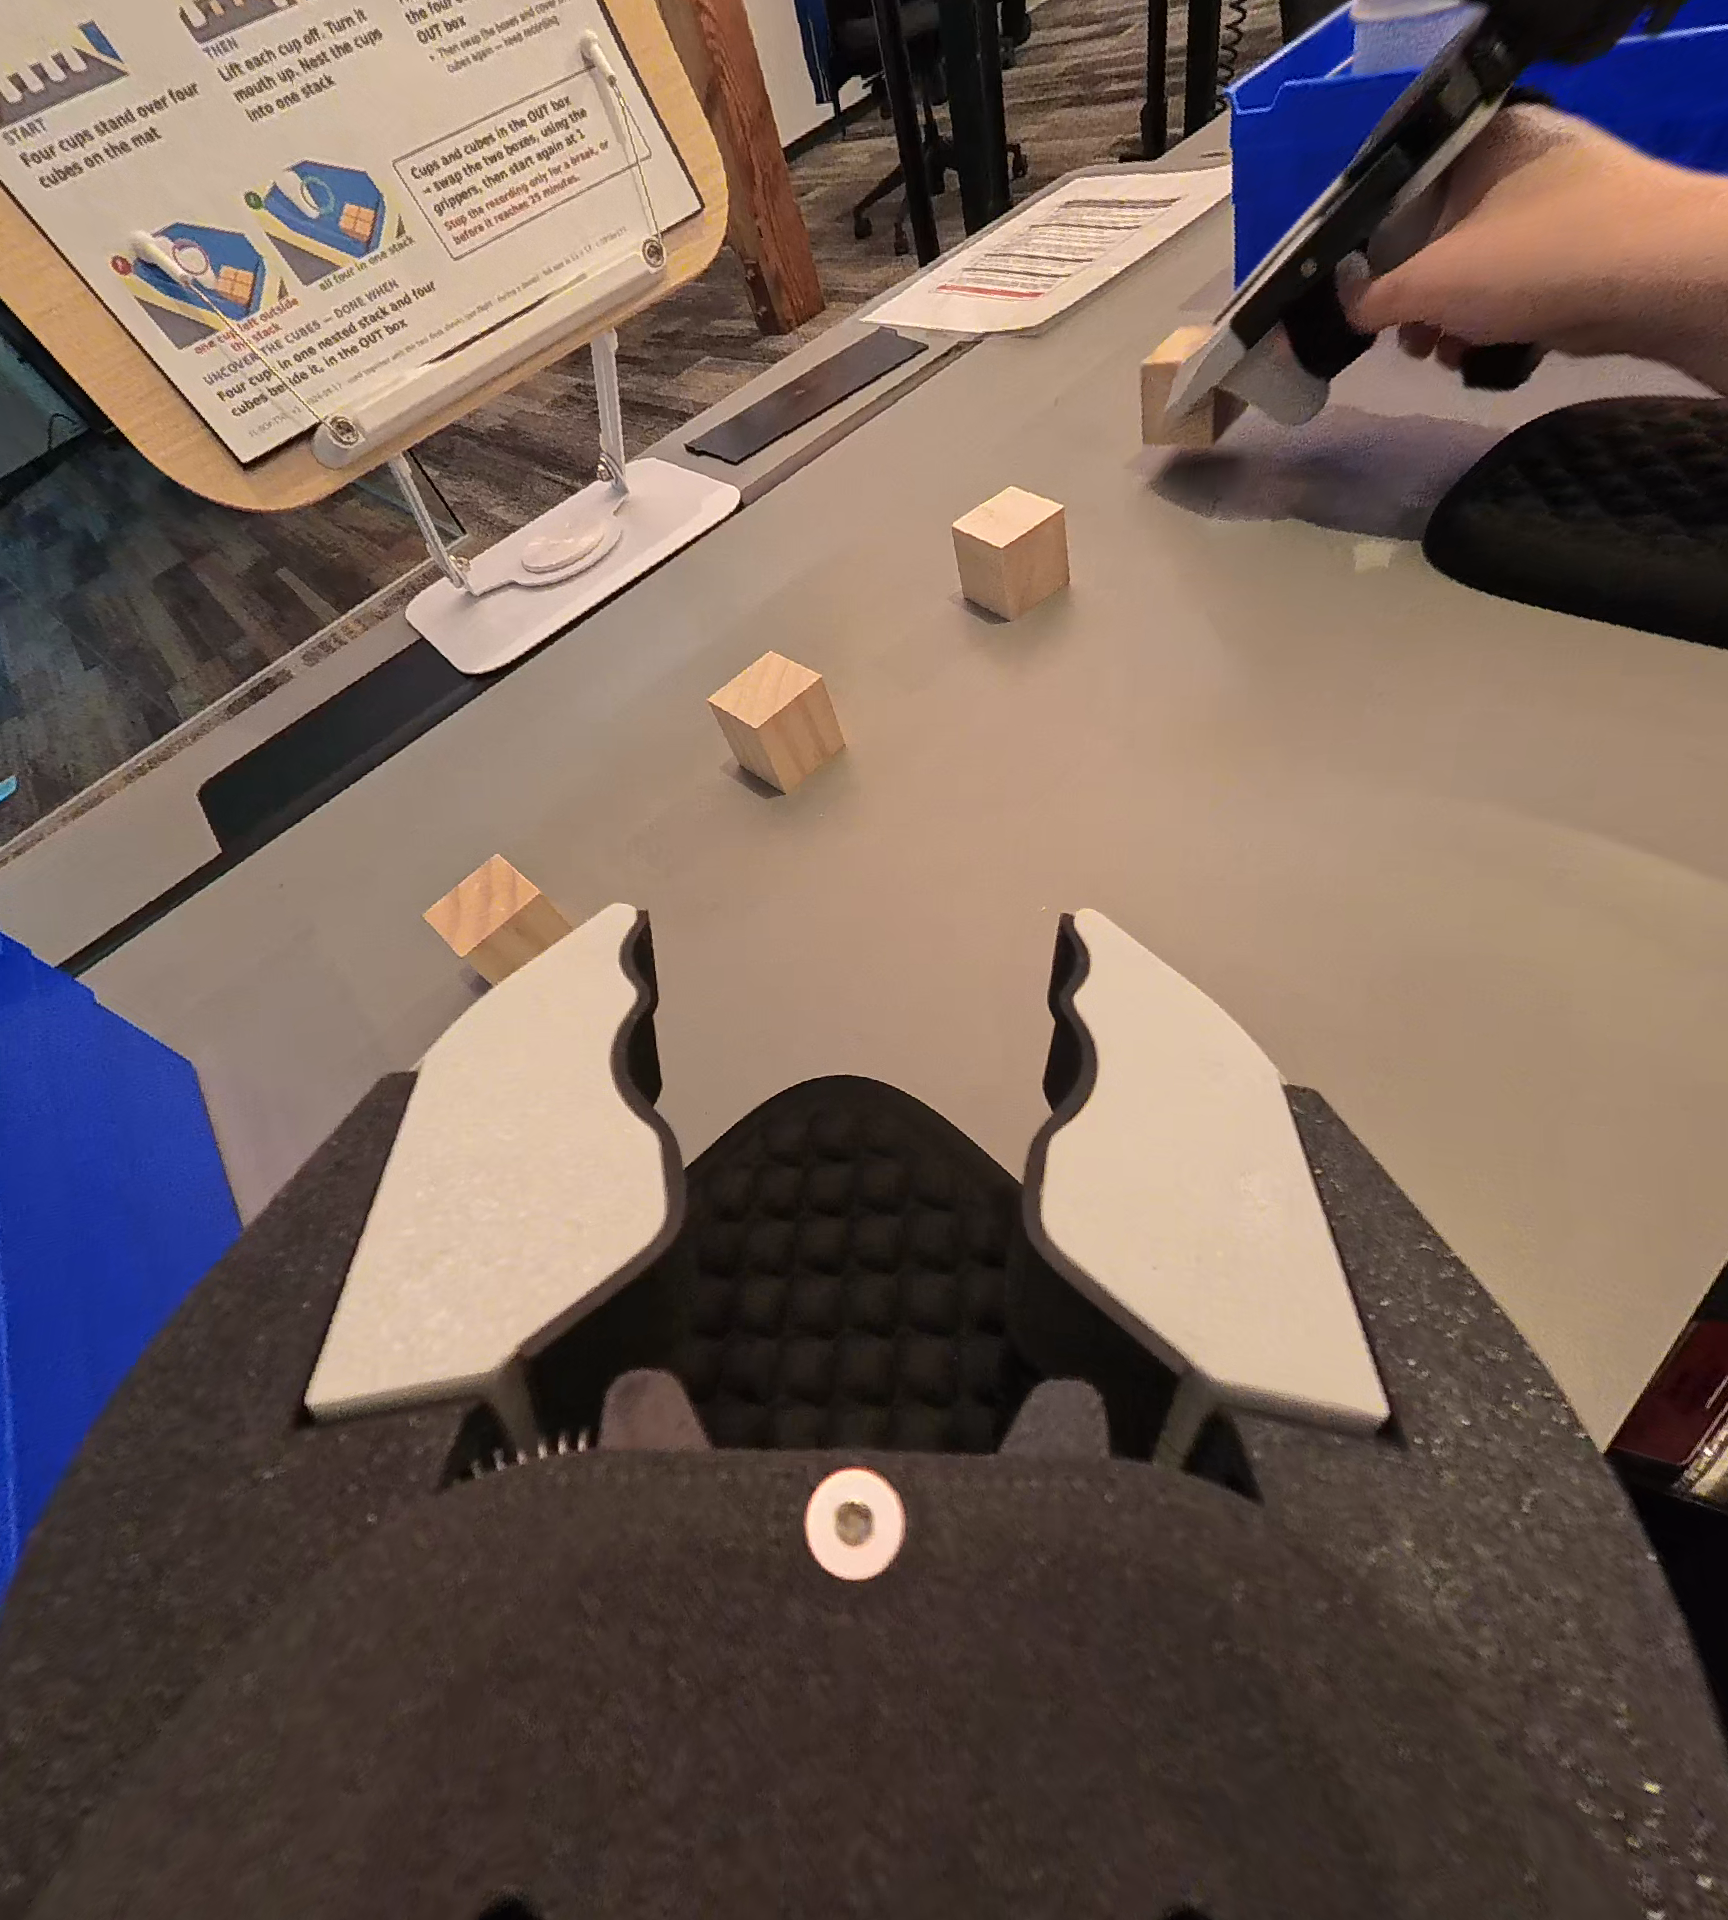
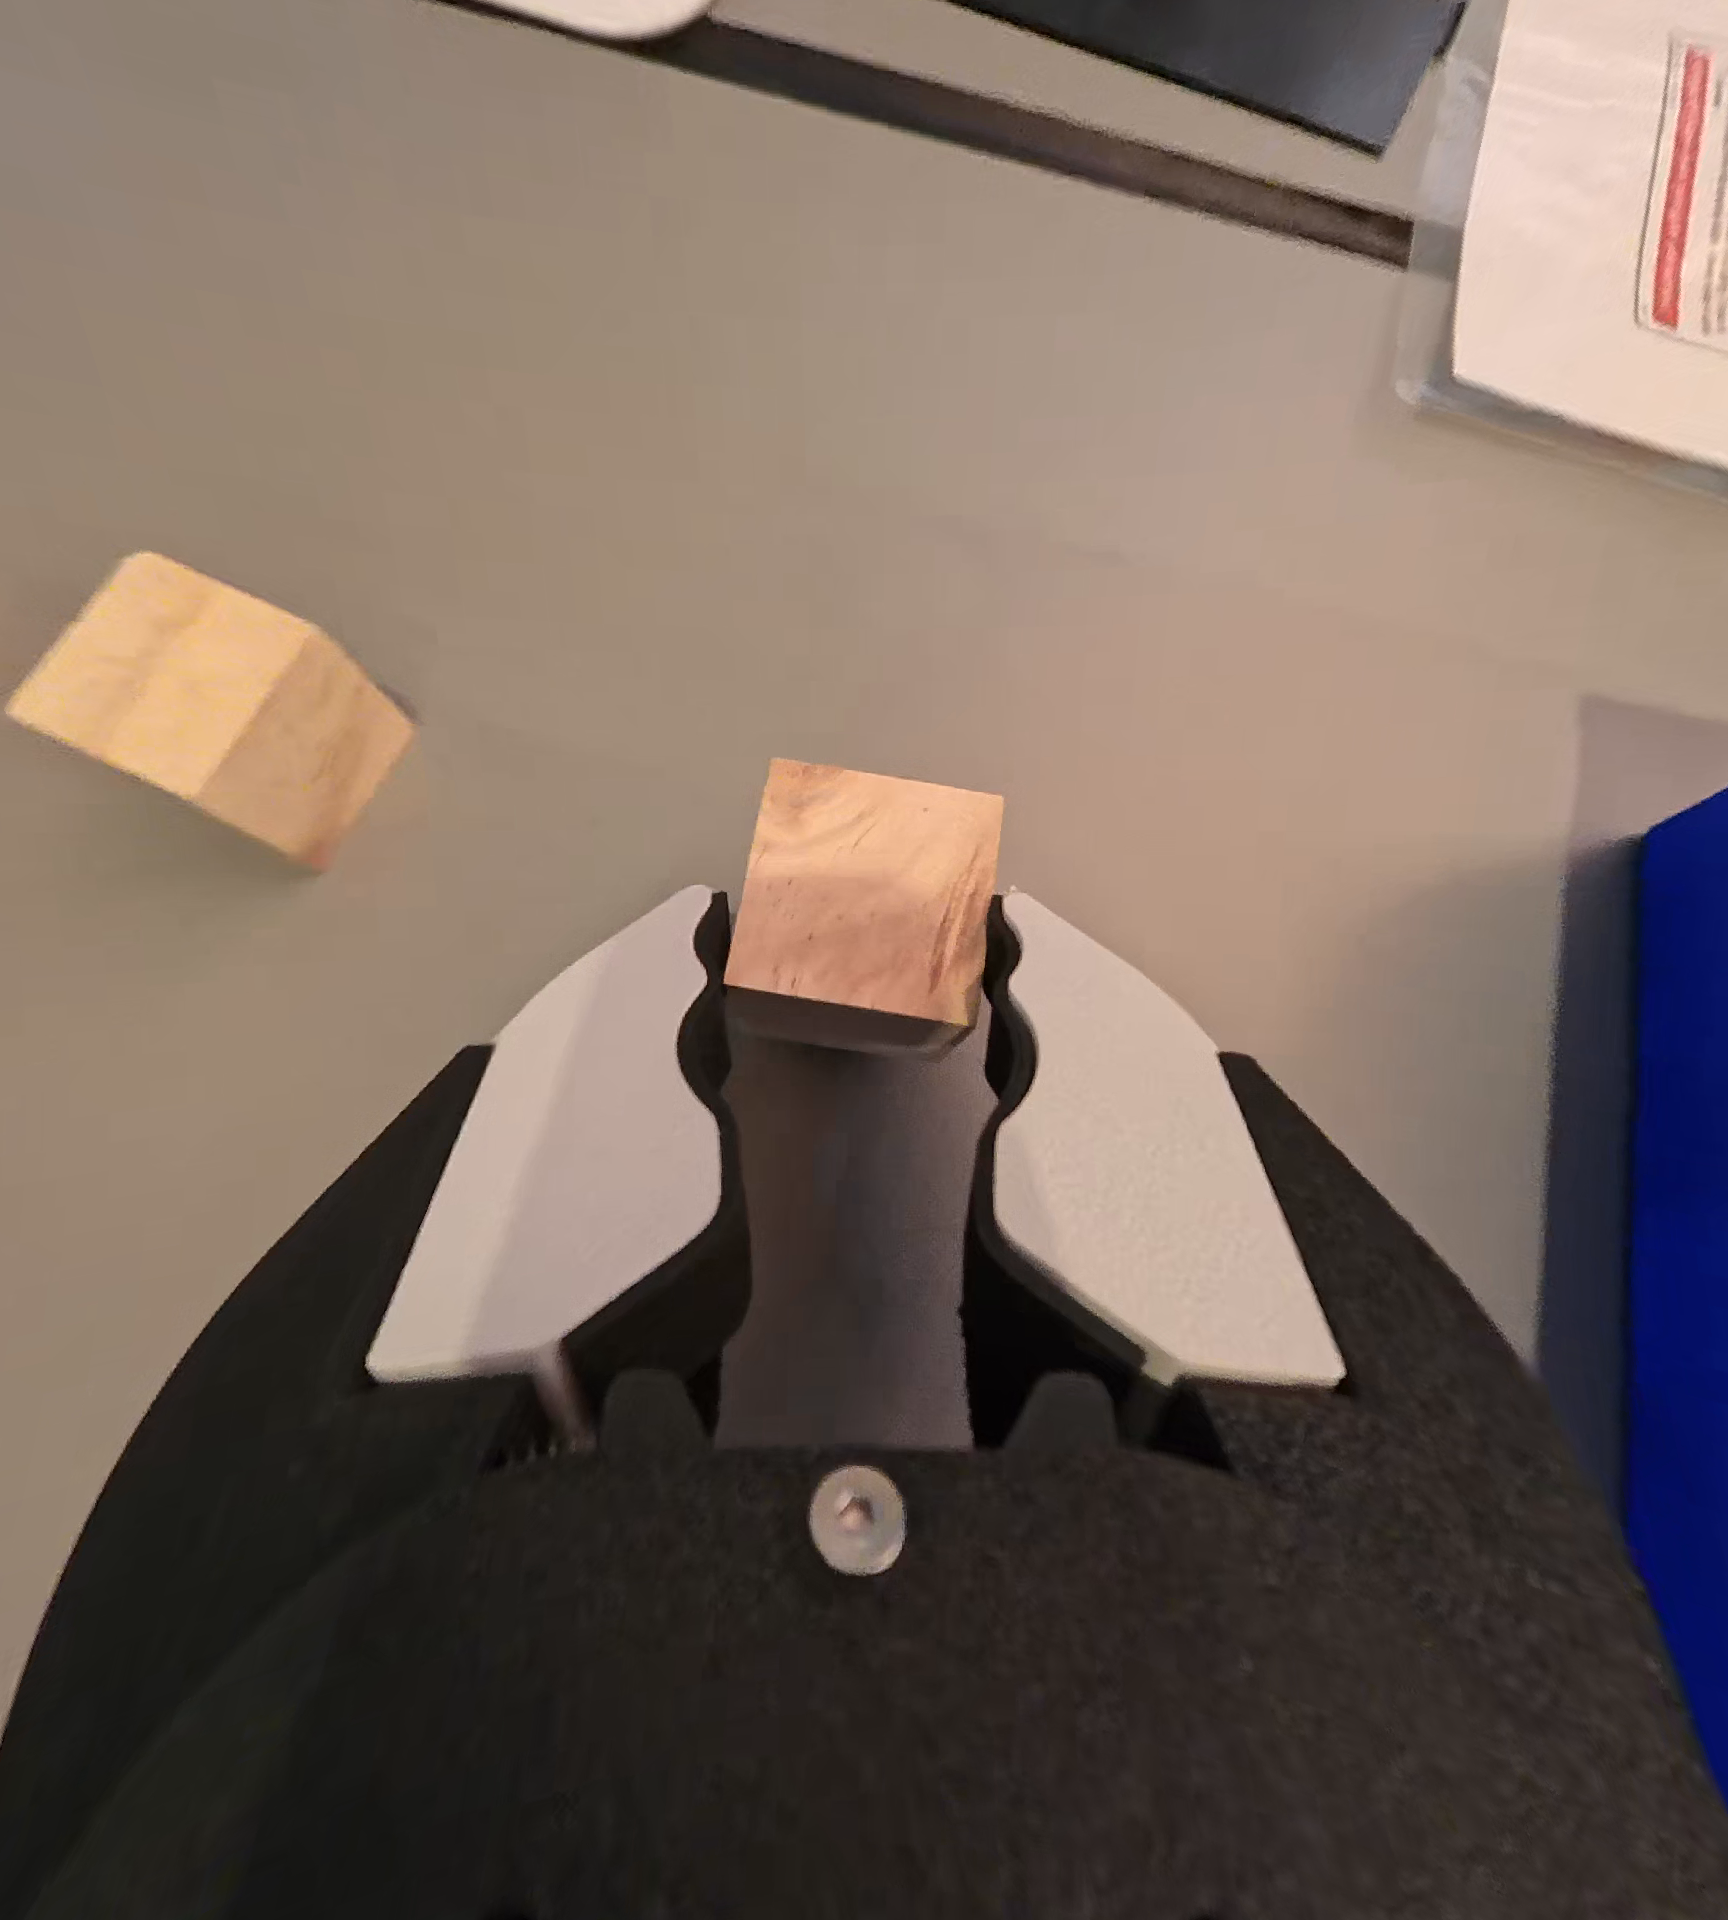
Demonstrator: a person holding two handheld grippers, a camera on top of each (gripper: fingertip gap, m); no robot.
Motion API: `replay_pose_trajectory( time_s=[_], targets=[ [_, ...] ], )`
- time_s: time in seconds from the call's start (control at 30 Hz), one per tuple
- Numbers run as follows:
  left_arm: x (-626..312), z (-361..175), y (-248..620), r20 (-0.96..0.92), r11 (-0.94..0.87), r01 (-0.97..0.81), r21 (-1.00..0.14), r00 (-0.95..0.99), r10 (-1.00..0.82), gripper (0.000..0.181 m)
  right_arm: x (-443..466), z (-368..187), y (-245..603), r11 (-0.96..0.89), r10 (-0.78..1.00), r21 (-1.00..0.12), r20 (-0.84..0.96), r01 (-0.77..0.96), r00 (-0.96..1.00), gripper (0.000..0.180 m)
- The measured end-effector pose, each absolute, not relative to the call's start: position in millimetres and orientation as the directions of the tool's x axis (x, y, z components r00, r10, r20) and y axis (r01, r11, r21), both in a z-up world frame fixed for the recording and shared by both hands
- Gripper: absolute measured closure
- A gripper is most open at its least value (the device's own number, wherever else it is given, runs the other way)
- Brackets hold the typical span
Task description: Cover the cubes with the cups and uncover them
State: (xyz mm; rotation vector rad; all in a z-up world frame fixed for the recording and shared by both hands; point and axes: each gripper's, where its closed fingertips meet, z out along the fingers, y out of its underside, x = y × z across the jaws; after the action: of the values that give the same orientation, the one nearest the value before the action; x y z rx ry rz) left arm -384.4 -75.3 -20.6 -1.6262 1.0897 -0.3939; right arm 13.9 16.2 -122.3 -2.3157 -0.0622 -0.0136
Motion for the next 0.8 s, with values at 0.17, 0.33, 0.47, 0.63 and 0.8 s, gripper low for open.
replay_pose_trajectory(
  time_s=[0.17, 0.33, 0.47, 0.63, 0.8],
  targets=[
    [-383.5, -19.7, -72.8, -0.279, 0.012, -0.458, -0.889, 0.521, -0.807, 0.108, -4.5, -59.3, -12.8, -0.563, 0.187, -0.808, 0.083, 0.176, 0.979, 0.133],
    [-382.5, -20.9, -70.4, -0.273, 0.006, -0.456, -0.890, 0.521, -0.809, 0.108, 49.4, 49.2, -62.1, -0.337, 0.081, -0.918, 0.194, 0.210, 0.978, 0.134],
    [-380.5, -21.9, -71.5, -0.276, 0.014, -0.458, -0.889, 0.513, -0.813, 0.108, 139.7, 68.4, -90.9, -0.367, -0.027, -0.917, 0.178, 0.156, 0.984, 0.134],
    [-382.5, -20.2, -73.3, -0.293, 0.025, -0.467, -0.884, 0.511, -0.808, 0.108, 244.3, -11.1, -107.3, -0.603, -0.091, -0.796, 0.126, 0.046, 0.988, 0.133],
    [-386.6, -15.4, -74.8, -0.287, 0.021, -0.456, -0.890, 0.524, -0.802, 0.109, 277.7, -74.3, -118.2, -0.716, -0.135, -0.698, 0.108, -0.022, 0.985, 0.133]
  ],
)
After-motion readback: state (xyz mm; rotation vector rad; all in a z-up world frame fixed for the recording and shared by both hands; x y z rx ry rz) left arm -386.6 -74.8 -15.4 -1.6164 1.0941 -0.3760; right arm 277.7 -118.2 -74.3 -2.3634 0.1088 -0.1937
